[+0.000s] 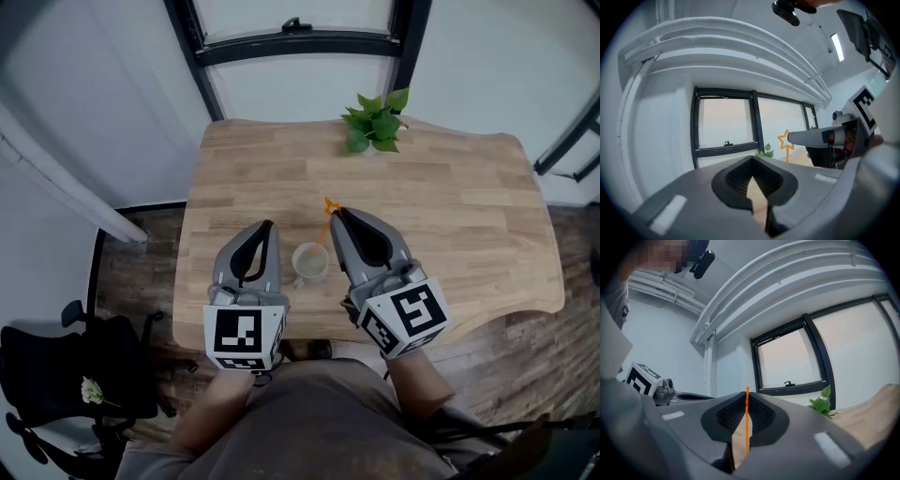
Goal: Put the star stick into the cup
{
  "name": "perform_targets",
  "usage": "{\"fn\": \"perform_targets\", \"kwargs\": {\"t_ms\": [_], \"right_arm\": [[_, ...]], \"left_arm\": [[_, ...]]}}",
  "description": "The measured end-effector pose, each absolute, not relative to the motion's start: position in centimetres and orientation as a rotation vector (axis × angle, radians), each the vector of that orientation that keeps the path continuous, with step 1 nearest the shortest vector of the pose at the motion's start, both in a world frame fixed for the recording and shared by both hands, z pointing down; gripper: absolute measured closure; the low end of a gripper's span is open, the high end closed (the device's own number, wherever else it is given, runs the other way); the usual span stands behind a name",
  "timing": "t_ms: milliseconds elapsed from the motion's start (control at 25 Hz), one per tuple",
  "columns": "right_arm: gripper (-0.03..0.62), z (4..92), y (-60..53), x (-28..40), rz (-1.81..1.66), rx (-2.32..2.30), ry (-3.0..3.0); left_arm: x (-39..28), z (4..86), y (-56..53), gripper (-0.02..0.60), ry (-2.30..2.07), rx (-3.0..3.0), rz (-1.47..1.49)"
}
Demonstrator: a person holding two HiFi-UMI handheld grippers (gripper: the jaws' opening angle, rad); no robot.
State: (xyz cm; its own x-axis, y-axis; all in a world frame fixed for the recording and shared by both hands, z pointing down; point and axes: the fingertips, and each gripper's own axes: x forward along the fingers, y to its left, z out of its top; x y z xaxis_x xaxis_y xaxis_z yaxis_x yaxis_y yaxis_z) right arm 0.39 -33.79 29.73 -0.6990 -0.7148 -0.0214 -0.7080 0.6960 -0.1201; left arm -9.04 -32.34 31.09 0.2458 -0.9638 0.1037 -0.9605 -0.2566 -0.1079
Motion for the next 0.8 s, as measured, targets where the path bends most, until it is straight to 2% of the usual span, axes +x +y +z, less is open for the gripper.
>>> {"fn": "perform_targets", "kwargs": {"t_ms": [800], "right_arm": [[0.549, 39.7, -33.7, -2.9, -0.444, -1.323, 2.904]], "left_arm": [[-13.2, 37.4, -32.3, 0.581, 1.951, -2.605, -0.359]]}}
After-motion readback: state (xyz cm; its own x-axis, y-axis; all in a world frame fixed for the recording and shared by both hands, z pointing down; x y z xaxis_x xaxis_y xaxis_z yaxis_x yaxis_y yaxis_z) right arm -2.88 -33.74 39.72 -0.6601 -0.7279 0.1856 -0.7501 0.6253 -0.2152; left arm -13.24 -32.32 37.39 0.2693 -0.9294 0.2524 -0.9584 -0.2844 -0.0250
